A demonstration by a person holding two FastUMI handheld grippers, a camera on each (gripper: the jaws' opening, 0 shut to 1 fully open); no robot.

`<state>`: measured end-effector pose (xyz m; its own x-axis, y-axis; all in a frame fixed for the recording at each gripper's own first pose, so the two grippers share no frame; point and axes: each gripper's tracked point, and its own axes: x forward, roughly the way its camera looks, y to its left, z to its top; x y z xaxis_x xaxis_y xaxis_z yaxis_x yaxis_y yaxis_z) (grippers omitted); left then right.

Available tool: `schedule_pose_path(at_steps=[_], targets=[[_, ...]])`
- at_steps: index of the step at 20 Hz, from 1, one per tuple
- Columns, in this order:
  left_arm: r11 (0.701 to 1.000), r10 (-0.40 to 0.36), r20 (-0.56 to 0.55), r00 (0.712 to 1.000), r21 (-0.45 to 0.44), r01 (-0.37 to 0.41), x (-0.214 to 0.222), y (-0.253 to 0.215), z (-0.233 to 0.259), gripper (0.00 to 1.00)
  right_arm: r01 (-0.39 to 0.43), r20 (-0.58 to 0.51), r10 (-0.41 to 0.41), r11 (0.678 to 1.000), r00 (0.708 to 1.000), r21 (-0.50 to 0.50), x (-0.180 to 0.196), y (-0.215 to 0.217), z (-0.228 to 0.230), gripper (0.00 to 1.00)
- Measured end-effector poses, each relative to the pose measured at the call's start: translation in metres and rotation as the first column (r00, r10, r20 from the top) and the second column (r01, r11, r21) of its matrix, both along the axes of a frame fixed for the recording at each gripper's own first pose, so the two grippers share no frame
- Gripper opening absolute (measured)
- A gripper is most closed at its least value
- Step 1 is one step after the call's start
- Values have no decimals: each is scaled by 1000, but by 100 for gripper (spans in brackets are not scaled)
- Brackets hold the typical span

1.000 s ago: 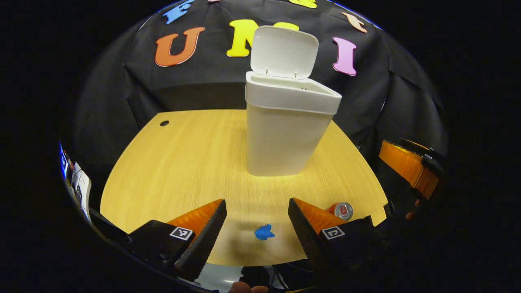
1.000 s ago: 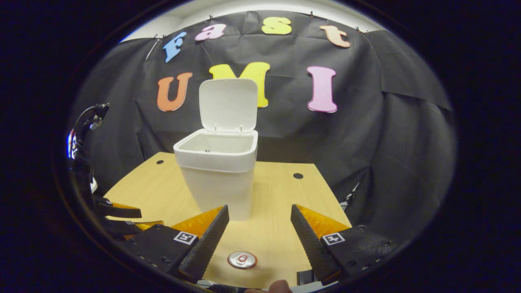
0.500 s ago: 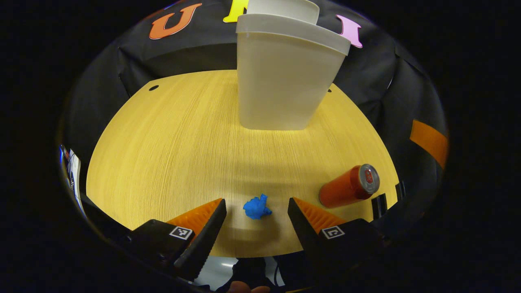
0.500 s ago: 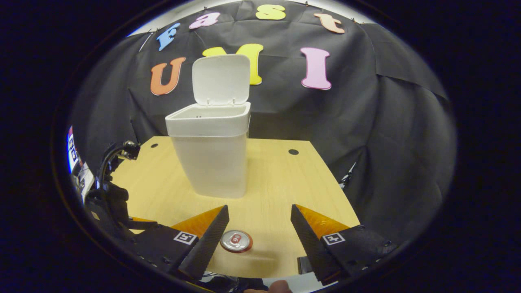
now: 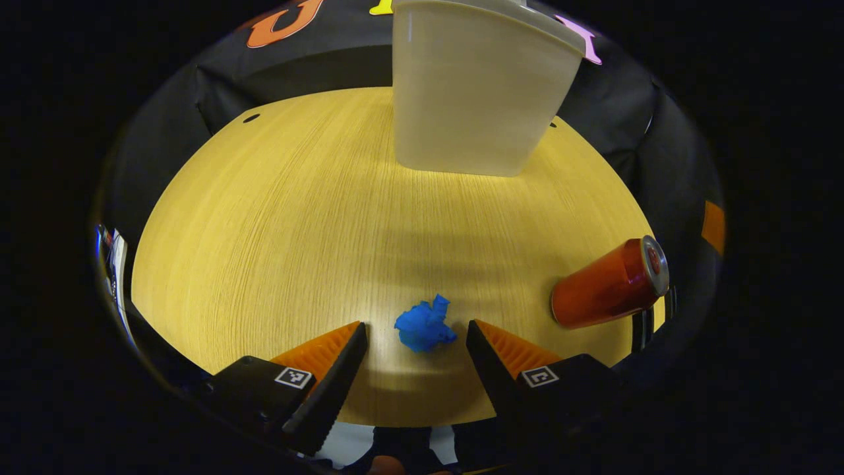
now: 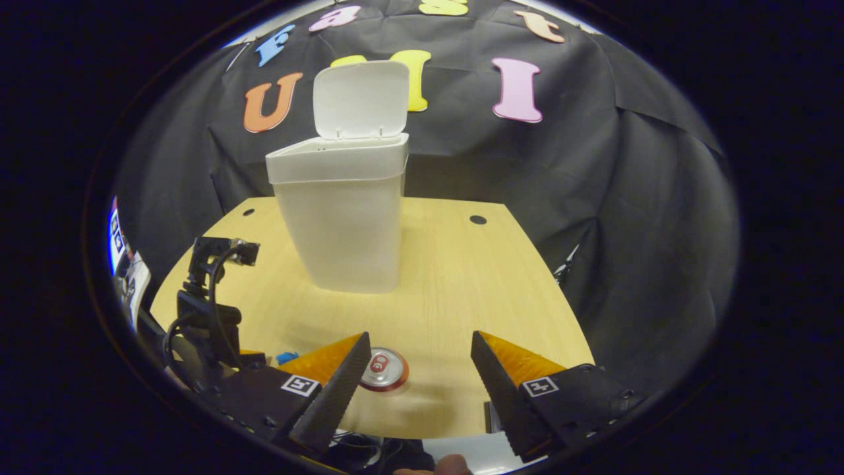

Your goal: Press the lid of the desktop garbage bin to open it, pick up the crumpled paper on the desktop and throw it into the bin, then pick up the pop can on the desktop and drop it into the bin, and finally close the garbage bin lid.

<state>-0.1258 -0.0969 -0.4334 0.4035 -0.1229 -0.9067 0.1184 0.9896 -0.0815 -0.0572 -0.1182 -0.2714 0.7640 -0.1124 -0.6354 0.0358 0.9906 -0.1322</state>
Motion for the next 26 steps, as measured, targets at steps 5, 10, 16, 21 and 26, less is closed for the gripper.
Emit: schedule_pose_path(at_steps=[5, 10, 16, 21, 26], targets=[[1000, 2, -23, 1000, 12, -2, 0, 1, -6, 79, -15, -4, 15, 1000, 1000, 9, -2, 6, 0, 95], [999, -11, -7, 1000, 44, 11, 5, 10, -7, 65, -6, -16, 7, 1000, 1000, 27, -10, 12, -5, 95], [999, -1, 4, 1000, 46, 0, 15, 18, -5, 25, 13, -12, -13, 1000, 1000, 28, -20, 11, -4, 95], [999, -12, 58, 998, 38, 9, 42, 14, 21, 23, 38, -15, -37, 998, 999, 46, -31, 14, -6, 98], [1000, -24, 193, 981, 25, 19, 66, 16, 63, 23, 70, -52, -66, 993, 996, 90, -46, 15, -24, 95]])
